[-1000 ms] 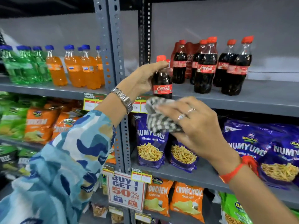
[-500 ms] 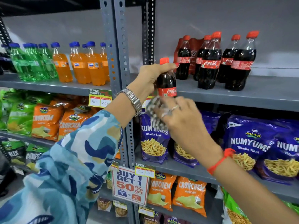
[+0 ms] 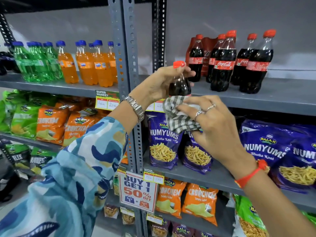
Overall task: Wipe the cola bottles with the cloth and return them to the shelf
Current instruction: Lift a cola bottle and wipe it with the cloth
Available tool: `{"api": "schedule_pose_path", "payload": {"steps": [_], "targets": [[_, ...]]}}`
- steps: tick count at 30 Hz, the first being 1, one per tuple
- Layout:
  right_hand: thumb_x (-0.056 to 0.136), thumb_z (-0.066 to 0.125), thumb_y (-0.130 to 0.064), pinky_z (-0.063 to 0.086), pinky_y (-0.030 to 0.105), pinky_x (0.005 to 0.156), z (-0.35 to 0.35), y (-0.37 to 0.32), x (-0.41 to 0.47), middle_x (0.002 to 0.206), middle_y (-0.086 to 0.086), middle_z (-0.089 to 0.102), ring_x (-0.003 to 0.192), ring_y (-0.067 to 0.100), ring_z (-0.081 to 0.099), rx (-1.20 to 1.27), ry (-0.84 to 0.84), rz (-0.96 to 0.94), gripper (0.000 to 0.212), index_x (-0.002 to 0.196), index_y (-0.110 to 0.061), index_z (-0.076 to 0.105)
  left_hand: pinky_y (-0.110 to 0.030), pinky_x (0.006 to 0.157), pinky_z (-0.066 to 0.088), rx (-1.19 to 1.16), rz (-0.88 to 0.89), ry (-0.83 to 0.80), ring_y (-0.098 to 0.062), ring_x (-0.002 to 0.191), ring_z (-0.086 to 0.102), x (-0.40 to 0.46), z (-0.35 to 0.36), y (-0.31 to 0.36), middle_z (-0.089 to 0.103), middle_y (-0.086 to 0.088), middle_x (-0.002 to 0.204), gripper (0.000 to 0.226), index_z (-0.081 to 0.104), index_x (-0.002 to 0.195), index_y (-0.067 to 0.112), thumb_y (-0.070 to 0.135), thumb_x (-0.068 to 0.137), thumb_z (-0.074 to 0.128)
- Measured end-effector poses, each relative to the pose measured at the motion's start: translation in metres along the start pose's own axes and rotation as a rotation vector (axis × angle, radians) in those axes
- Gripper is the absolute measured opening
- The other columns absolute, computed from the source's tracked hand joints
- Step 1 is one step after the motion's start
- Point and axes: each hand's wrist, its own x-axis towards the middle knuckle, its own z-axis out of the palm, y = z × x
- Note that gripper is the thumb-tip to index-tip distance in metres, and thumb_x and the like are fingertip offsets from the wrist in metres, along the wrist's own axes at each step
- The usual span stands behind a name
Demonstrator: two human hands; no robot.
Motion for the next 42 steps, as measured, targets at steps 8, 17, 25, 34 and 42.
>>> {"api": "schedule_pose_path", "payload": {"steps": [8,17,25,34,42], "targets": [[0.064,0.054,-0.023,0.046,0.028,0.048,-0.002,-0.021,-0.023,0.098,-0.001,0.067,0.086,0.025,0.057,0.068,-0.221,-0.074,0.042,0.103,-0.018,0.069,-0.033,0.079,0.053,-0.087,0.044,0.07,-0.02,0.074,0.067,0.001,0.008,-0.007,0.072,-0.003,0.079,0.033,0.069,0.077,0.009,0.017,0.094,0.042],[0.048,0.072,-0.003,0.041,0.027,0.042,0.005,-0.013,-0.042,0.094,0.007,0.064,0.079,0.031,0.057,-0.032,-0.325,-0.036,0.056,0.102,-0.014,0.066,-0.041,0.074,0.054,-0.139,0.005,-0.022,-0.02,0.066,0.064,0.002,0.01,-0.024,0.07,-0.001,0.075,0.031,0.07,0.076,0.01,0.025,0.088,0.045],[0.05,0.066,-0.001,0.034,0.023,0.053,-0.017,-0.007,-0.025,0.104,0.007,0.061,0.088,0.028,0.053,-0.095,-0.094,0.108,0.054,0.103,-0.009,0.061,-0.04,0.068,0.053,-0.205,-0.005,-0.119,-0.023,0.065,0.061,0.004,0.018,-0.032,0.065,-0.003,0.073,0.027,0.068,0.08,0.007,0.03,0.078,0.054],[0.055,0.065,-0.005,0.042,0.028,0.049,-0.032,-0.002,-0.031,0.106,0.006,0.06,0.086,0.026,0.052,0.006,-0.043,0.095,0.057,0.111,-0.014,0.059,-0.044,0.075,0.058,-0.156,-0.038,-0.087,-0.027,0.071,0.071,0.006,0.031,-0.032,0.073,-0.007,0.074,0.048,0.072,0.068,0.008,0.023,0.095,0.035],[0.037,0.08,-0.009,0.042,0.034,0.052,-0.012,-0.015,-0.052,0.085,0.009,0.059,0.071,0.029,0.053,-0.158,-0.364,-0.067,0.062,0.098,-0.017,0.069,-0.04,0.087,0.051,0.025,-0.07,0.009,-0.022,0.078,0.07,0.014,0.038,-0.026,0.074,-0.003,0.086,0.015,0.06,0.084,0.011,0.019,0.09,0.048]]}}
